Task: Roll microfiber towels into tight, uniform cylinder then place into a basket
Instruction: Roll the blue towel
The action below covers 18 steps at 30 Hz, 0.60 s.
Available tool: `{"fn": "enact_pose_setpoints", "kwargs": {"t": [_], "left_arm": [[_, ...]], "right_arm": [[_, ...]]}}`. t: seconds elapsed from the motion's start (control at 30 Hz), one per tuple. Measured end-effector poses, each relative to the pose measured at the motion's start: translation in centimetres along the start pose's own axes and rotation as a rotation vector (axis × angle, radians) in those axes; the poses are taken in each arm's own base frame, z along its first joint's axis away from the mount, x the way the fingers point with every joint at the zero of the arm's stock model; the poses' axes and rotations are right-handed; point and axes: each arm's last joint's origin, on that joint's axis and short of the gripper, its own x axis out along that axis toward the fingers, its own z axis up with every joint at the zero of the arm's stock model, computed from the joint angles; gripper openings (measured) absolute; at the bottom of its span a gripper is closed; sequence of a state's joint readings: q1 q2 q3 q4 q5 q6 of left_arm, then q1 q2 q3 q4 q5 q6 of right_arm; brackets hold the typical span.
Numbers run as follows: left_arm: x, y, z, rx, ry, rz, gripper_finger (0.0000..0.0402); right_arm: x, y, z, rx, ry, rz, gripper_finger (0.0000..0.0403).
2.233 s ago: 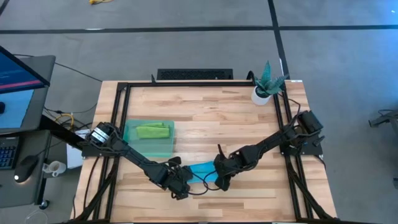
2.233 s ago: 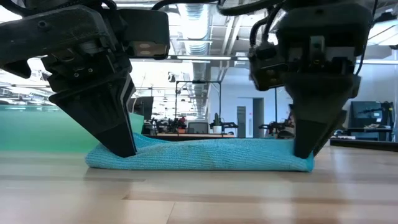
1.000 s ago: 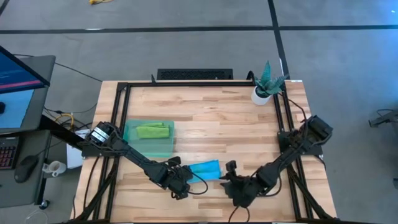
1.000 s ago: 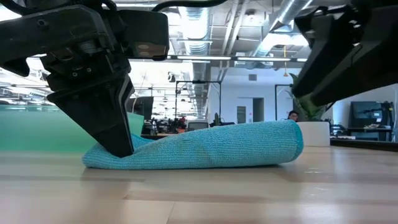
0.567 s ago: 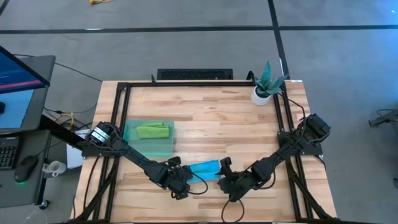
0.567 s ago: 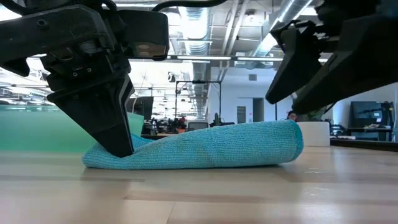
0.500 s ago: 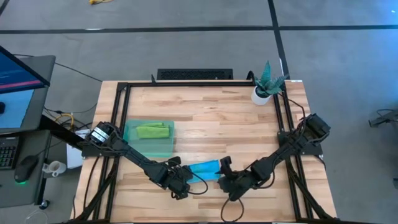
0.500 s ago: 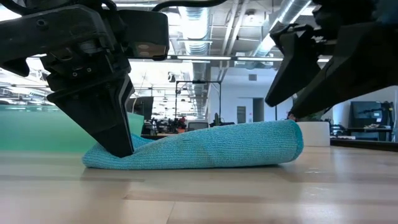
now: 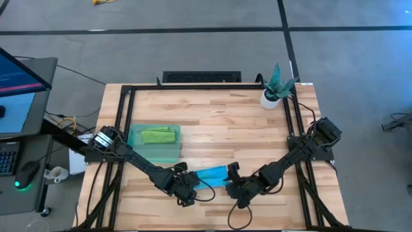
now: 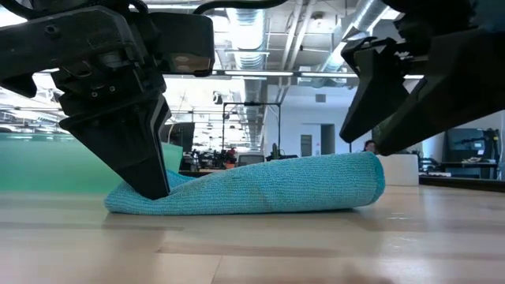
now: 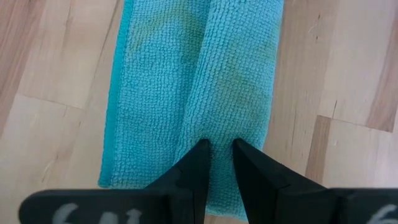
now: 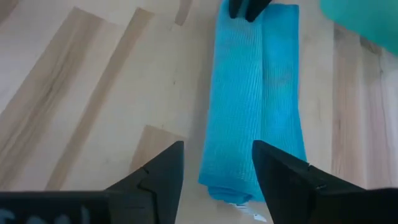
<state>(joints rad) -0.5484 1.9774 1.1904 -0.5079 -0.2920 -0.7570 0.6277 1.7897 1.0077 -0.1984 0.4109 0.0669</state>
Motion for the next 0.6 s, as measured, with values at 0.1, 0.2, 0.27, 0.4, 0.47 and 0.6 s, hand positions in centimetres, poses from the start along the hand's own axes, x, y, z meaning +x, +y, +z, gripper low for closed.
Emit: {"fn": "enact_pose_setpoints", "kwargs": {"t": [0.1,0.2,0.27,0.4,0.47,0.6], "left_arm": [[0.0,0.0,0.0,-0.002,0.000,0.000,0.0070],[0.0,0.0,0.0,-0.003,0.001,0.001,0.0070],[0.0,0.0,0.0,-0.004,0.001,0.001,0.0070],[0.0,0.0,0.0,-0.004,0.006,0.002,0.0070],[0.0,0.1,0.0,-0.005,0.011,0.000,0.0070],[0.0,0.0,0.0,0.008,0.009,-0.001,0.0070]], "right_arm": [[0.9,0.1,-0.3,0.018,0.019,0.001,0.0214],[1.9,0.4,-0.9,0.002,0.057,0.007,0.0214],[2.8,0.4,-1.6,-0.014,0.109,-0.003,0.0214],[3.7,0.1,-2.0,0.059,0.142,-0.014,0.0214],[3.8,-0.2,-2.1,0.108,0.155,-0.009,0.0214],[4.1,-0.9,-2.2,0.195,0.176,0.023,0.0205]]}}
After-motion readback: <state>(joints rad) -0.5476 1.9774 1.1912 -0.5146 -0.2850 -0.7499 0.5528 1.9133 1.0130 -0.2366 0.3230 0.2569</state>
